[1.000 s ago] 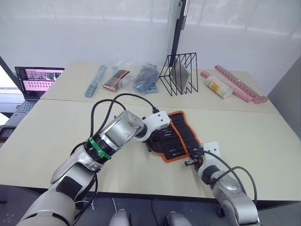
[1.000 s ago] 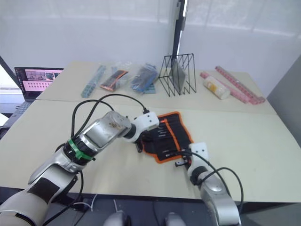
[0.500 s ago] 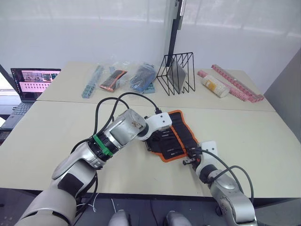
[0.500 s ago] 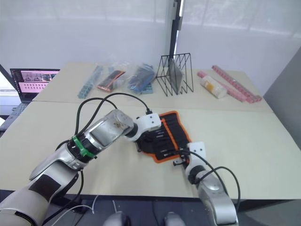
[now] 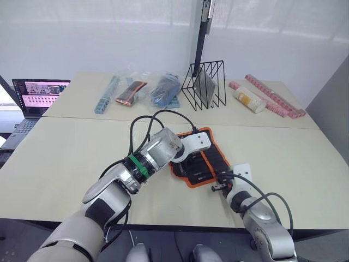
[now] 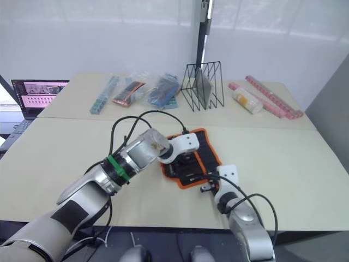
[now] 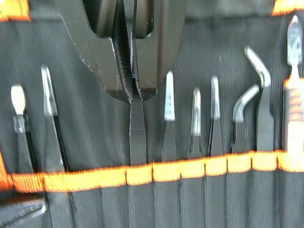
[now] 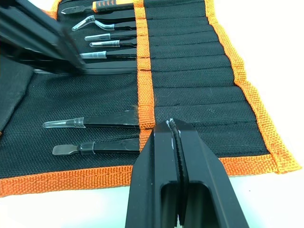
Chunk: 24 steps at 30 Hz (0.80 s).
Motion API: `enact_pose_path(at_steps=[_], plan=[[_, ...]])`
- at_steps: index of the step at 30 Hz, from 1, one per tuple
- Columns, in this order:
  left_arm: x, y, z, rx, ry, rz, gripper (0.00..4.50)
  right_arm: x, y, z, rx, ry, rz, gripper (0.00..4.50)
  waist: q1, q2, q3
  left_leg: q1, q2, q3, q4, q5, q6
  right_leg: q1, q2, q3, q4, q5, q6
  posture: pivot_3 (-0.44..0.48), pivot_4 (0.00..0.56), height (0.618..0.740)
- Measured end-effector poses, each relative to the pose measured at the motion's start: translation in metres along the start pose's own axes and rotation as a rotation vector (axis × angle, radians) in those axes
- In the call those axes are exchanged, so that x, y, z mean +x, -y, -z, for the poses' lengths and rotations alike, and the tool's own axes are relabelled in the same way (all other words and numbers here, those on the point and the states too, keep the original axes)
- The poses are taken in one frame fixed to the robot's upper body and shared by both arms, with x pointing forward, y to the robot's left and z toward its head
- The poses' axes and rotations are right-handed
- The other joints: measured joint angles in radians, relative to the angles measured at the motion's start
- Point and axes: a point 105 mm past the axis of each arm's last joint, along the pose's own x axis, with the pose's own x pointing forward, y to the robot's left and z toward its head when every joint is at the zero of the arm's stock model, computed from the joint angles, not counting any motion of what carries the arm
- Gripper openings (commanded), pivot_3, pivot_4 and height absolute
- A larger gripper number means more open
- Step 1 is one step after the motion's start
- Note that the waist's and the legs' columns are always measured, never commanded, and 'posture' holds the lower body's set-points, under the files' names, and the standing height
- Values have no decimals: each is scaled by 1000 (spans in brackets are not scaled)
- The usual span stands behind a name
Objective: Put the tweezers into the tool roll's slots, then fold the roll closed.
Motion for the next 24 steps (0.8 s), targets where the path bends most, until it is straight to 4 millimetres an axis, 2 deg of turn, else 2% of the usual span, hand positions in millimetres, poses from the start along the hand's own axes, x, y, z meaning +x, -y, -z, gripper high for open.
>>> enact_pose_path(at_steps=[5,12,14,15,17,24], plan=[[11,-2,-6,-3,32,-8,21,-1,1,0,-1,0,7,0,0,0,0,0,0,0,0,0,0,0,0,0,0,0,0,0,150,687],[10,-5,-3,3,40,-13,21,-1,1,0,-3,0,10,0,0,0,0,0,-1,0,0,0,0,0,0,1,0,0,0,0,150,687],[8,-6,-2,3,45,-19,747,-1,1,0,-3,1,8,0,0,0,0,0,-1,0,0,0,0,0,0,1,0,0,1,0,150,687],[7,-7,-2,0,50,-23,896,-1,0,0,-3,1,6,0,0,0,0,-1,-1,0,0,0,0,0,0,1,0,0,1,0,150,687],[1,-11,-4,-2,75,-38,1582,0,0,-1,-3,2,1,0,-1,0,0,-1,-1,0,0,0,0,0,0,1,0,0,1,0,150,687],[-38,-18,-3,-49,158,-49,3877,3,0,-2,-17,1,-17,0,-7,1,0,0,-1,0,0,0,0,0,0,2,1,0,1,0,150,687]])
